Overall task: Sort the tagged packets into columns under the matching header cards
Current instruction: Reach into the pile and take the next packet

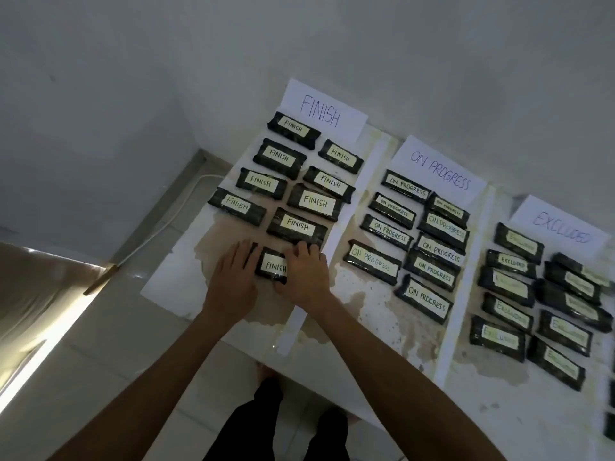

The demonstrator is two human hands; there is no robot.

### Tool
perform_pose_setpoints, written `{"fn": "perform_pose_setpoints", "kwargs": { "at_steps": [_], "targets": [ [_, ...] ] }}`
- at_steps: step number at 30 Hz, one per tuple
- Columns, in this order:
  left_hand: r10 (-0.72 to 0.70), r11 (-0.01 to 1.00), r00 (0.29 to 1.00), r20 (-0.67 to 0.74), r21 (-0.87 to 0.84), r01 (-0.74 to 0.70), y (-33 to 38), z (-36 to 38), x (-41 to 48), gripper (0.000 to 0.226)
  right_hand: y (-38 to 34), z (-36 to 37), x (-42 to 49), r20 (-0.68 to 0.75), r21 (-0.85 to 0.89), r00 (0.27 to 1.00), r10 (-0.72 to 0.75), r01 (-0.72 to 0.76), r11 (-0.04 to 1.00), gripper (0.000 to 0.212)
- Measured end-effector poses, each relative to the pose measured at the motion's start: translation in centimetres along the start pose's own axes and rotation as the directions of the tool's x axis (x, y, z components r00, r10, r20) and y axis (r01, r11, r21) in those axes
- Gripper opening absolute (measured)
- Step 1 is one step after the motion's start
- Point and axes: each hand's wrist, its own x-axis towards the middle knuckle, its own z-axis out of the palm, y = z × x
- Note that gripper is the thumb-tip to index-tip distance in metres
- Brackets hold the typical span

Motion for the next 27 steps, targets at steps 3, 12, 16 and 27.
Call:
{"fn": "perform_pose_setpoints", "kwargs": {
  "at_steps": [3, 12, 16, 27],
  "targets": [
    [0.052, 0.999, 0.999, -0.001, 0.008, -0.052, 1.8, 0.2, -1.3, 0.074, 1.0, -0.8, -1.0, -0.01, 0.05, 0.999, -0.033, 0.034, 0.998, 0.059],
    [0.239, 0.959, 0.967, 0.093, -0.181, -0.22, 9.1, 1.4, -6.1, 0.055, 9.2, -3.6, -10.7, 0.083, 0.251, 0.995, 0.062, -0.081, 0.964, 0.043],
    [0.273, 0.945, 0.948, 0.163, -0.232, -0.232, 12.3, 2.8, -8.0, 0.052, 13.3, -3.4, -16.4, 0.227, 0.268, 0.958, 0.177, -0.236, 0.934, 0.042],
    [0.268, 0.947, 0.932, 0.244, -0.244, -0.208, 17.3, 5.8, -10.8, 0.053, 14.8, 0.7, -25.1, 0.322, -0.045, 0.915, 0.243, -0.242, 0.969, 0.056]
  ]
}}
